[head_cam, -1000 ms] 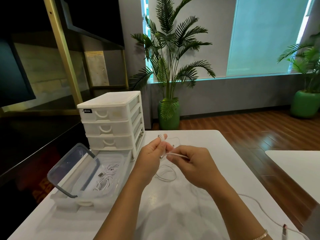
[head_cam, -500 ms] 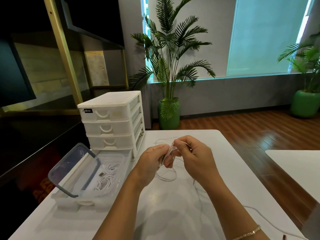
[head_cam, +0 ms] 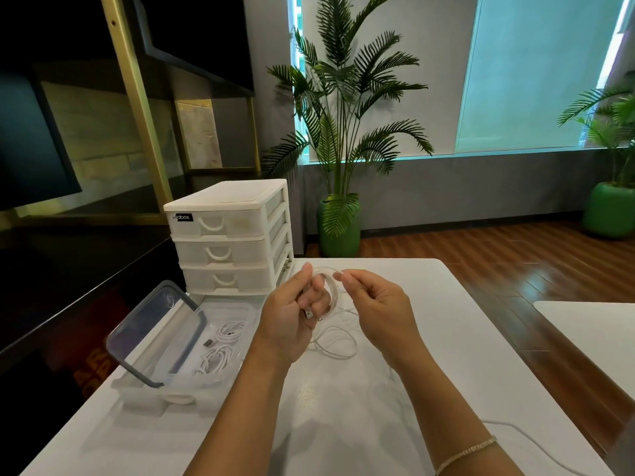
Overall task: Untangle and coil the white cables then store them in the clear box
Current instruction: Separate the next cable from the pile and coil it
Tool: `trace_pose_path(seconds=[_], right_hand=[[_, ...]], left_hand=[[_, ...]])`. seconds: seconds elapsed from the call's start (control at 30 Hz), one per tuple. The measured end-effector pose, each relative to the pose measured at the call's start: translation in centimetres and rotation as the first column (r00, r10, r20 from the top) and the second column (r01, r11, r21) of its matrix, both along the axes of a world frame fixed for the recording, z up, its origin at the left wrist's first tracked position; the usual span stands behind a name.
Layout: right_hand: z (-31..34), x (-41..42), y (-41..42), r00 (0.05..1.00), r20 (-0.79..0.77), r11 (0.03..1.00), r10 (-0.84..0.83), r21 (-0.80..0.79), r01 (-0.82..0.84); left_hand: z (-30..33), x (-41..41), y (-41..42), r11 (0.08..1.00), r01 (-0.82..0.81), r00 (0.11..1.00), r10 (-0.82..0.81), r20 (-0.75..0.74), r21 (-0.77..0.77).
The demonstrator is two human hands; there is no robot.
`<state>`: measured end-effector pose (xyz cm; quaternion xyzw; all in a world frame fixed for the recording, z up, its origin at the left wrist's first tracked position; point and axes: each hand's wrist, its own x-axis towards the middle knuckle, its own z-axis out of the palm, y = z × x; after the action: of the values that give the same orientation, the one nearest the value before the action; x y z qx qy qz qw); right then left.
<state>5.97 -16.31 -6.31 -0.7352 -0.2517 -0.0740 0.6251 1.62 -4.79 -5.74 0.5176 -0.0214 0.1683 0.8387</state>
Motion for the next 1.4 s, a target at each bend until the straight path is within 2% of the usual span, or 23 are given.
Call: trace_pose_path(seconds=[0.2, 0.47, 0.77, 1.03, 1.13, 1.2, 1.27, 1.33, 1.4], right_hand=[[-0.7, 0.3, 0.4, 1.000, -0.016, 0.997, 0.000, -0.080, -0.001], [-0.7, -0.1, 0.7, 0.998, 0.059, 0.987, 0.019, -0.161, -0.009], [-0.9, -0.2, 0.4, 0.998, 0.047, 0.970, 0.051, -0.239, -0.038], [-0.4, 0.5, -0.9, 0.999, 0.051, 0.958, 0.001, -0.286, 0.013], [-0.4, 1.1, -1.6, 1.000, -0.016, 0.934, -0.015, -0.357, 0.008], [-0.6, 2.1, -2.5, 0.995, -0.032, 0.839, -0.092, -0.541, 0.060], [-0.7, 2.5, -3.8, 0.984, -0.115, 0.747, -0.133, -0.664, 0.024], [-0.7, 2.3, -4.6, 0.963, -0.259, 0.789, -0.067, -0.605, -0.108], [-0.6, 1.8, -4.7, 0.945, -0.326, 0.847, -0.004, -0.504, -0.171]], left_hand=[[0.3, 0.3, -0.1, 0.916, 0.078, 0.994, -0.041, 0.100, -0.394], [0.2, 0.5, 0.1, 0.798, 0.132, 0.983, -0.027, 0.184, -0.588], [0.2, 0.5, -0.2, 0.861, 0.052, 0.993, 0.008, 0.116, -0.506], [0.2, 0.3, -0.7, 0.891, 0.082, 0.991, -0.024, 0.134, -0.446], [0.2, 0.4, -1.1, 0.962, -0.015, 0.997, 0.036, 0.073, -0.274], [0.2, 0.3, -1.6, 0.983, -0.063, 0.997, 0.069, 0.026, -0.173], [0.2, 0.2, -1.8, 0.987, -0.085, 0.996, 0.085, -0.005, -0.139], [0.3, 0.0, -2.0, 0.985, -0.094, 0.995, 0.091, -0.026, -0.142], [0.5, 0.0, -2.2, 0.985, -0.088, 0.996, 0.084, -0.040, -0.145]])
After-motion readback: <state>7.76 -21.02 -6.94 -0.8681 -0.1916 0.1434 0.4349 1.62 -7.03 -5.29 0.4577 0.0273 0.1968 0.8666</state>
